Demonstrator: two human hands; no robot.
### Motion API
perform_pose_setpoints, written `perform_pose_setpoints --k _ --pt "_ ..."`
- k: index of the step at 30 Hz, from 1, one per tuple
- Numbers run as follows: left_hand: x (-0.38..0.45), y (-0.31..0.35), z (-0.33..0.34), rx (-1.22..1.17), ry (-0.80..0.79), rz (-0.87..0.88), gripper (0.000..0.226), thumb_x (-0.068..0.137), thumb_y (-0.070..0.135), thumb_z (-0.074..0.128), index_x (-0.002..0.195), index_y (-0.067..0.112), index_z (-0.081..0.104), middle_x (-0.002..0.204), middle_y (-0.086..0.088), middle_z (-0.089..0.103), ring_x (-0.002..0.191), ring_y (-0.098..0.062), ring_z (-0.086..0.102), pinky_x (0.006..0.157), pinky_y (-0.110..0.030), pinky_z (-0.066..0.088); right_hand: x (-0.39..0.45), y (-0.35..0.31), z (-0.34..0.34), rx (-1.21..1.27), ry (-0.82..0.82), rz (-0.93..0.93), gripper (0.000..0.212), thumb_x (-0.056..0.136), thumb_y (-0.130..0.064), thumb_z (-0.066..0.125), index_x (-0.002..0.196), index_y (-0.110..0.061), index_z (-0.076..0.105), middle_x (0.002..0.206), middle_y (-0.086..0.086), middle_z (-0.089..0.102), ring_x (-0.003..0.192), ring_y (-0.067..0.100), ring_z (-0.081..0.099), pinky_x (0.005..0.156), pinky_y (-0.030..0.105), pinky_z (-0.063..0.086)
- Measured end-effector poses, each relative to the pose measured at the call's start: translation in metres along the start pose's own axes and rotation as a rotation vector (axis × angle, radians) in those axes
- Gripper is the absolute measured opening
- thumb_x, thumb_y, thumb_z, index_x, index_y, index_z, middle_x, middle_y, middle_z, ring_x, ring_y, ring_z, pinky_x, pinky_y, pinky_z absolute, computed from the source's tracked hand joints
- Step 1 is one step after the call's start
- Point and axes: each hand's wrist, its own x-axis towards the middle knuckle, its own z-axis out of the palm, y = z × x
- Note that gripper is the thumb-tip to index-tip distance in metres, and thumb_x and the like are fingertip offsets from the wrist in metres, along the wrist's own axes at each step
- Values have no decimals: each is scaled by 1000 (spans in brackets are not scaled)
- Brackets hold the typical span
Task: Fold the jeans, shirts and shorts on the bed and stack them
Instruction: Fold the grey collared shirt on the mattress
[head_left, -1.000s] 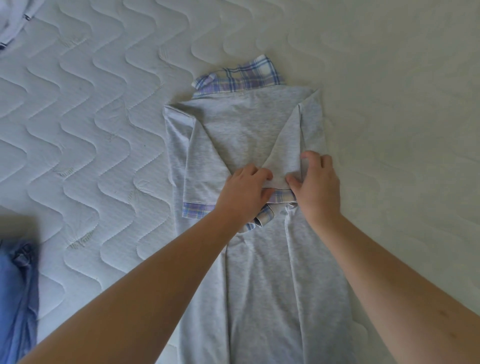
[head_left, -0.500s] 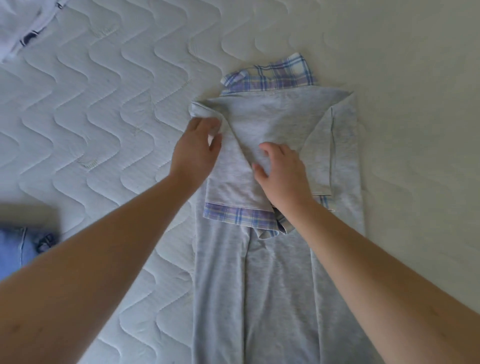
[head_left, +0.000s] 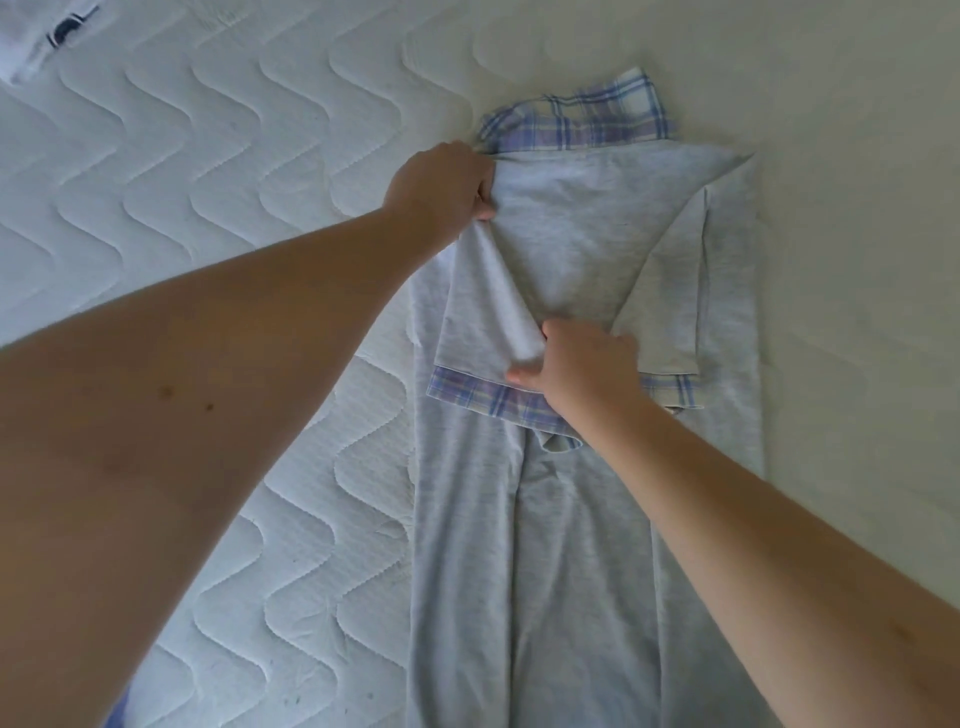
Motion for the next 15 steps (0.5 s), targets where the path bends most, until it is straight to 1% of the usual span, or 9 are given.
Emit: perform_pose_setpoints --k 2,4,6,7,8,10,12,13,15 --pt "-15 0 7 -103 118 42 25 93 25 62 111 7 62 117 -14 55 104 -31 57 89 -38 45 -9 1 9 -69 194 -19 59 81 -62 64 120 -19 51 110 2 61 107 25 56 88 39 33" --pt "-35 -1 16 -199 309 82 24 96 19 57 117 8 61 122 -14 52 105 -31 56 92 -41 45 -17 4 18 -64 431 -82 54 85 -54 63 123 -17 50 111 5 58 104 26 54 88 39 35" --pt "-61 0 28 -316 458 56 26 96 14 53 120 9 61 123 -13 52 104 -30 57 93 -43 46 -24 8 28 -2 646 -210 46 93 -42 57 129 -14 53 114 7 59 105 28 55 92 41 38" --pt "-75 1 36 -388 494 5 27 96 14 54 122 11 61 124 -11 52 105 -29 57 94 -44 47 -28 9 35 23 689 -277 46 96 -37 53 134 -12 52 120 8 59 112 29 55 98 43 38" --pt "-90 2 45 -459 508 -68 28 96 16 55 123 12 59 125 -10 51 107 -28 57 95 -44 48 -33 10 44 23 669 -335 47 98 -35 48 139 -12 49 130 8 57 122 29 52 106 44 35" --pt "-120 0 64 -571 477 -250 34 95 23 58 129 16 54 126 -7 49 110 -25 56 96 -40 48 -45 11 64 -54 525 -403 52 103 -36 39 149 -12 38 150 7 43 141 28 36 118 46 22" --pt "-144 -5 81 -647 385 -414 43 93 29 65 131 16 50 123 -3 47 100 -17 56 91 -25 45 -54 14 80 -140 403 -400 56 104 -38 35 153 -13 28 160 6 26 149 25 18 122 46 10" --pt "-153 -8 89 -659 335 -466 44 90 31 69 128 15 52 119 0 46 92 -13 56 85 -19 44 -57 15 83 -144 395 -390 57 103 -39 36 153 -13 28 161 6 23 150 25 15 122 47 8" --pt "-166 -12 100 -656 254 -503 40 85 36 74 116 15 59 108 6 50 81 -9 56 75 -15 46 -65 12 84 -73 467 -379 52 101 -36 42 148 -12 39 156 7 33 147 28 25 120 48 16"
